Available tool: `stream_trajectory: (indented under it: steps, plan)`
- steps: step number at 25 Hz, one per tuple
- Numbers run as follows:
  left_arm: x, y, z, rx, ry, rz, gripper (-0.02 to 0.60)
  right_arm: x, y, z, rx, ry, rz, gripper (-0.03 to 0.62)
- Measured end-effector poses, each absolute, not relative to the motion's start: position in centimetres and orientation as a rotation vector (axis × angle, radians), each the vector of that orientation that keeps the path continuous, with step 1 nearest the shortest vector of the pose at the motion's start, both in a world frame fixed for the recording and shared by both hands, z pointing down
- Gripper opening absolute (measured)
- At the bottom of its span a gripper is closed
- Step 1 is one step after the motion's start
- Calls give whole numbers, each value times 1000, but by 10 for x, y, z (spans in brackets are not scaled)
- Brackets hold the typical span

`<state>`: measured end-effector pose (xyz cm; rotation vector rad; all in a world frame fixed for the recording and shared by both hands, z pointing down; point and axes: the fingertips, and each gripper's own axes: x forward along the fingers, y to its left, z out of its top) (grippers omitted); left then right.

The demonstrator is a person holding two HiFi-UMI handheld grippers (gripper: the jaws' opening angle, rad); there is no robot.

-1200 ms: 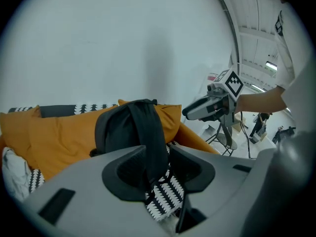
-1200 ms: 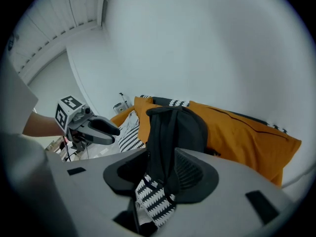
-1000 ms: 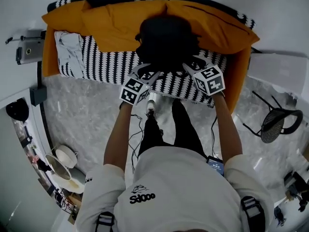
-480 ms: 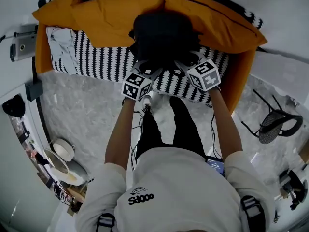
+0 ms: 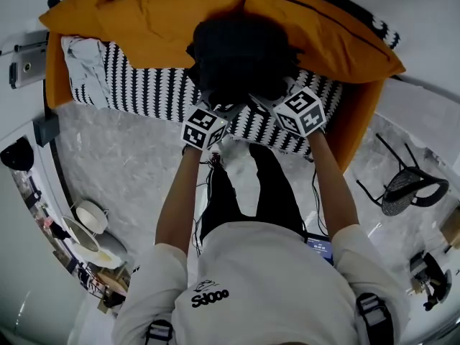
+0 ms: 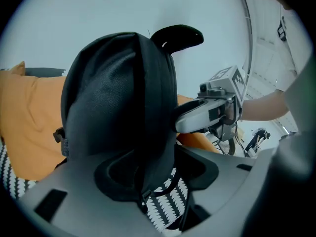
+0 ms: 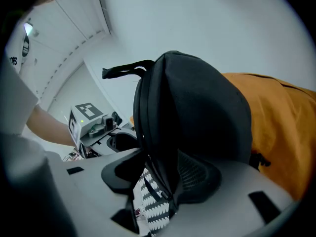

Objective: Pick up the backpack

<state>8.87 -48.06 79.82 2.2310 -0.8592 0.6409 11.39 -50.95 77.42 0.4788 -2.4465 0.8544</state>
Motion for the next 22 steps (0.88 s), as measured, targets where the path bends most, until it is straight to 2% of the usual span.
stream_trajectory:
  steps: [12,15,17,19,22]
  plan:
    - [92,-490,813,2146,-953,614,222,102,-517,790,542,-2456,943,193]
    - [87,-492,814,2120,-991,604,221,99,-516,791,567,-2452,972,175]
    - [84,-493,814,2103,-1022,592,201,99,-516,792,587,-2444,979,164]
    - [80,-492,813,2094,-1048,589,145,99,-514,791,597,-2433,961,152]
    - [78,-486,810,2106,-1043,597,132,100,-508,790,596,-2415,921,121]
